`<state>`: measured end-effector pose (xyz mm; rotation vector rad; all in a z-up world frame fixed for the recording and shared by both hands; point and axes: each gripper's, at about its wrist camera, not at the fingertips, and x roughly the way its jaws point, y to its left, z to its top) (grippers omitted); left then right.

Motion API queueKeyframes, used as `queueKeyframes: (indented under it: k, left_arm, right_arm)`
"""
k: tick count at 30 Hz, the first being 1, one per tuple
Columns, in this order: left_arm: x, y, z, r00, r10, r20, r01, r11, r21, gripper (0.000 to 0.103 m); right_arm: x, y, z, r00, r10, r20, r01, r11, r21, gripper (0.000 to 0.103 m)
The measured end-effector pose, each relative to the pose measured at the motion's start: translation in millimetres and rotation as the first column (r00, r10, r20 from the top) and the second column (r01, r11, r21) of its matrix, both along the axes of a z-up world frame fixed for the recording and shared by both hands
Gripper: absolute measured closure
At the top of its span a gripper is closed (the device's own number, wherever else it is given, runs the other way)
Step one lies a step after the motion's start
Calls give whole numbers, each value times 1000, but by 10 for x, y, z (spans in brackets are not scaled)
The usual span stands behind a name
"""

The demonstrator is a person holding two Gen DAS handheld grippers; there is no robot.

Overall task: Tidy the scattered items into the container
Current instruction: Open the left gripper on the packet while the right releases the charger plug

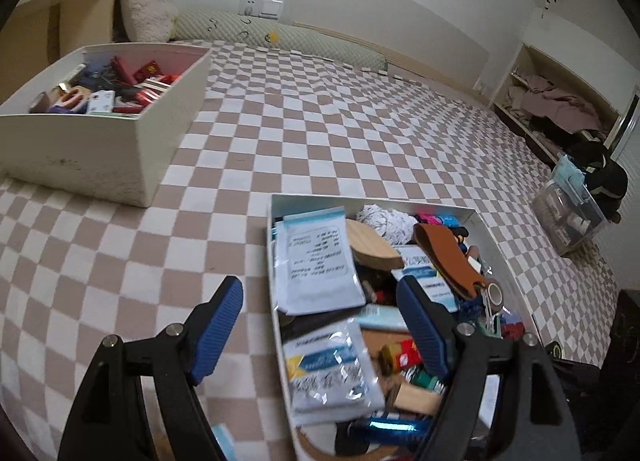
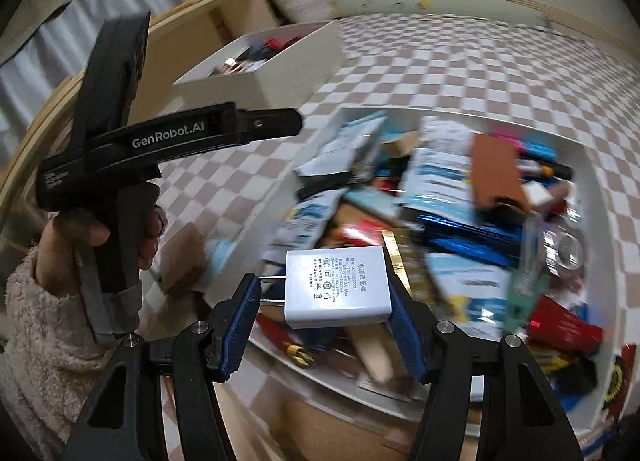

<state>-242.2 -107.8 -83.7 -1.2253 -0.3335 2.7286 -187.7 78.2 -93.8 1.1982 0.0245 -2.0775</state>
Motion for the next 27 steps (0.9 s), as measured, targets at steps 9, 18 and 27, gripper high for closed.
queueKeyframes:
  k: [9,18,27]
  left_arm:
    - [309,-100,34,999,25,-24,-26,999,-44,24]
    - [573,-254,70,996,82,-47,-82,997,-5,23]
    - [799,-406,63,989,140,-46,-139,990,33,18]
  right_arm:
    - [80,-401,-112,997,80,20,-80,996,29,40]
    - [75,-521,-181,995,95,30,-96,994,55,40]
    - [168,-529,-85,994,105,-15,-104,992,68,13]
